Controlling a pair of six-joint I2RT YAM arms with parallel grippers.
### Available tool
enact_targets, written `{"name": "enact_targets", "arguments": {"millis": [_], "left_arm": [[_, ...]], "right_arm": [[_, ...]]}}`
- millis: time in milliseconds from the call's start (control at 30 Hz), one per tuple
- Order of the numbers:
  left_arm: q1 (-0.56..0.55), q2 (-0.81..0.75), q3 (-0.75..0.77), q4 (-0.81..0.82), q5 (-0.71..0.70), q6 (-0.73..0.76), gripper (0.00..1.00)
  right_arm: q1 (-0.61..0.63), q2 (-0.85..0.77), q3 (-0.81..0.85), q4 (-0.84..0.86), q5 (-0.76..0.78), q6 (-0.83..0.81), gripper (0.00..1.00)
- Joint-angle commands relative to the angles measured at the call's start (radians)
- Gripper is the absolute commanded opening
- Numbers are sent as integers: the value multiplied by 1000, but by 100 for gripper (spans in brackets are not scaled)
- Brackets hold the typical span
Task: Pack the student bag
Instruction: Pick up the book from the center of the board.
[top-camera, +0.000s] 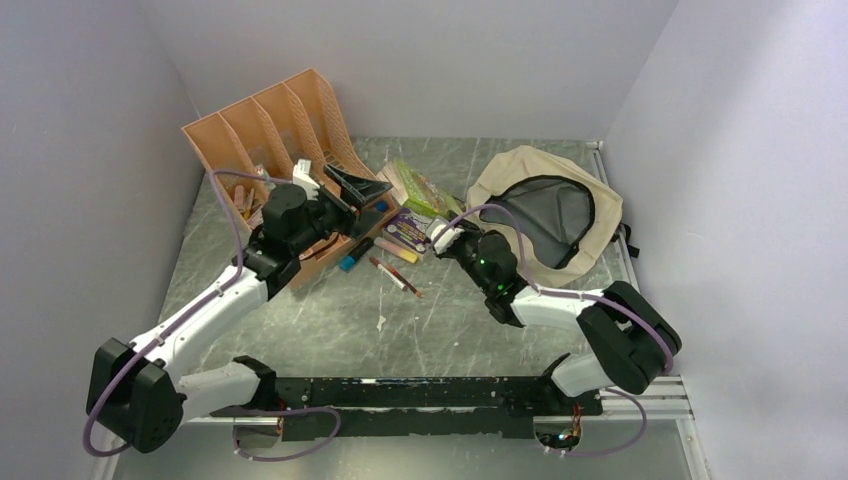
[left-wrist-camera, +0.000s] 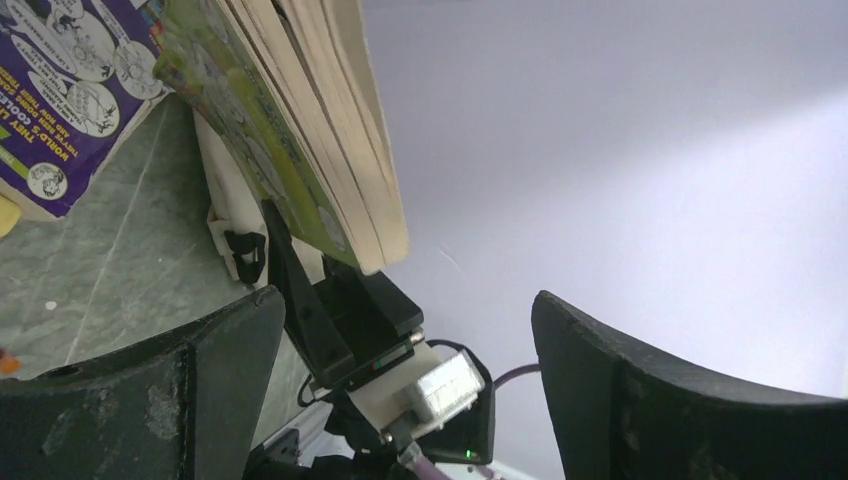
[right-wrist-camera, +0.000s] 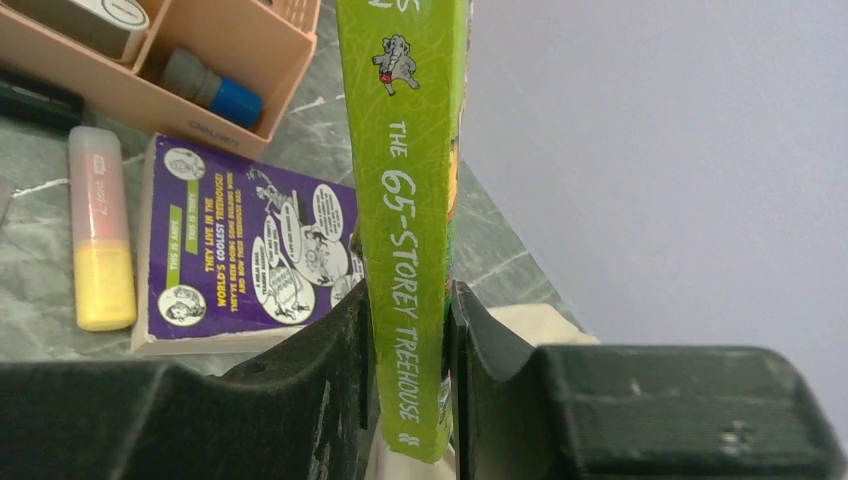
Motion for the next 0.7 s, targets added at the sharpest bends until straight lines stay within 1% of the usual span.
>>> {"name": "enact_targets", "arguments": {"millis": [0, 200, 333, 433, 533, 667], "left_arm": [[-30, 42, 16, 12, -52, -67, 97], [-57, 79, 10, 27, -55, -73, 97], [-58, 95, 1, 69, -44, -86, 98], [-58, 102, 10, 66, -42, -84, 98], [-58, 101, 4, 81, -40, -86, 98], [-58, 99, -17, 121, -25, -90, 98]], "right_arm": [[38, -34, -4, 179, 42, 14, 0], [74, -70, -8, 182, 29, -7, 0], [101, -89, -29, 182, 14, -65, 0], [110, -107, -68, 209, -17, -114, 0], [117, -117, -98, 200, -65, -199, 0], [127, -90, -137, 283, -58, -336, 0]]}}
